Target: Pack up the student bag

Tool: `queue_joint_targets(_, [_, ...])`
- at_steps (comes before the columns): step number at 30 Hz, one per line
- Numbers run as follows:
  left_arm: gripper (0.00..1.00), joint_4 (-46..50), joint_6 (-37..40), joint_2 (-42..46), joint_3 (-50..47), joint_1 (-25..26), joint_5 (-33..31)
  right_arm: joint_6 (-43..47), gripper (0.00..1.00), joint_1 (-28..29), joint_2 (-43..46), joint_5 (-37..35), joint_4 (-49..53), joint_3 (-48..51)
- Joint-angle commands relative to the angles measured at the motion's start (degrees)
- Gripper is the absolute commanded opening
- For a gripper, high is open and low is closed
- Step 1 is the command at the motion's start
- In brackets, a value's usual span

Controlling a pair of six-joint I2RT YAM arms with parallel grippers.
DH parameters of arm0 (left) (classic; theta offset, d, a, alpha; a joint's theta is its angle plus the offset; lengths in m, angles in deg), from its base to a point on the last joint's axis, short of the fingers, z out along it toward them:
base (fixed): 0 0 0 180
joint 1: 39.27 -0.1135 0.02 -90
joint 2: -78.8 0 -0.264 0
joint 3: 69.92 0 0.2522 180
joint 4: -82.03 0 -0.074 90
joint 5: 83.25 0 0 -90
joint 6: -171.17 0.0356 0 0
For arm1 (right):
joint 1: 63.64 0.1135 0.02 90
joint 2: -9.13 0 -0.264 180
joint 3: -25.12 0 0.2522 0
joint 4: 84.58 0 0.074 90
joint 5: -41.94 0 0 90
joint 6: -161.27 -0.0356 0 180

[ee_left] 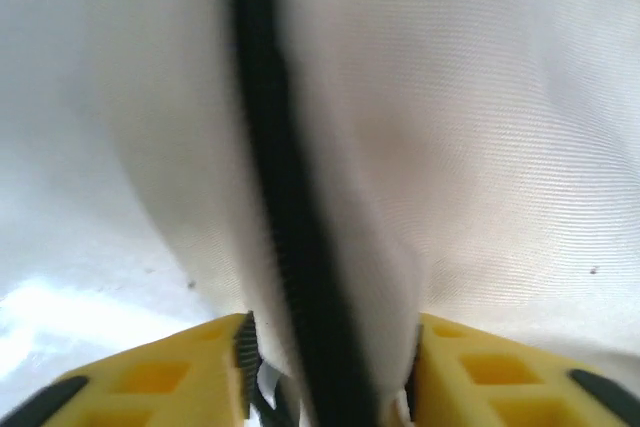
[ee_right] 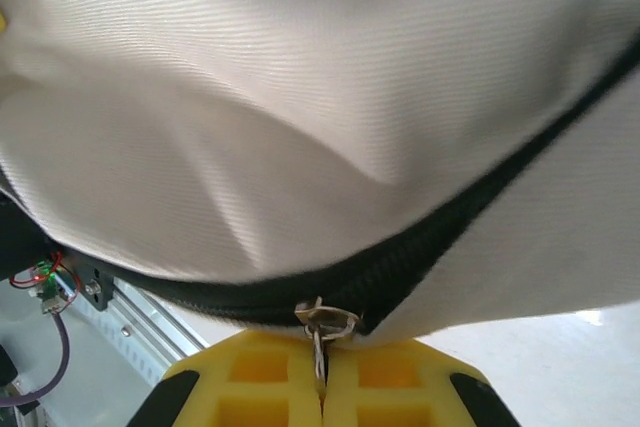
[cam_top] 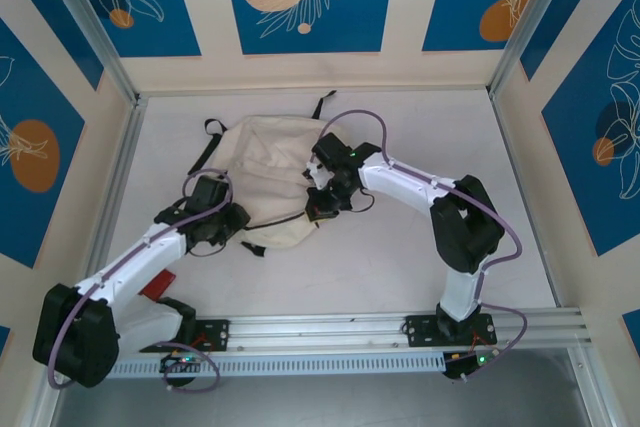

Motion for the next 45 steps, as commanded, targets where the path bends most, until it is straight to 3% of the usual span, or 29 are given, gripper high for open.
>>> queue_joint_targets(1, [0.56, 7.26, -0.01, 3.19, 1.74, -0.70, -2.93, -2.88, 0.00, 4.22, -3.37, 4.00, -3.27, -2.20])
queue_joint_targets(8, [0.71, 9.12, -3.70, 8.29, 0.90, -0.69, -1.53, -6.95, 0.00, 8.94, -11.47, 3.51, -6.38, -11.64])
queue_joint_targets(16, [0.74, -0.25, -5.68, 5.70, -1.15, -0.70, 4.28, -8.88, 0.00, 10.45, -12.83, 6.71, -8.49, -13.98])
queue_joint_targets(18, [0.68, -2.09, -5.88, 3.77, -1.11, -0.66, 4.78, -8.88, 0.00, 10.42, -12.37, 6.67, -7.71, -13.39])
queue_joint_targets(24, [0.33, -2.57, -5.19, -0.29, -1.42, -0.66, 1.40, -7.97, 0.00, 10.22, -9.83, 3.66, -3.23, -10.73])
queue_joint_targets(29, [0.06, -1.75, -3.90, -1.81, -2.32, -0.69, -1.02, -6.52, 0.09, 8.92, -8.31, -3.25, 2.34, -8.44])
queue_joint_targets(34, [0.00, -0.63, -2.91, -2.13, -3.39, -0.69, -2.59, -6.35, 0.01, 5.82, -6.53, -7.33, 4.02, -5.56])
queue_joint_targets(45, [0.00, -0.15, -2.51, -1.69, -4.25, -0.69, -2.83, -10.83, 0.03, 1.56, -8.53, -14.76, 9.17, -9.82])
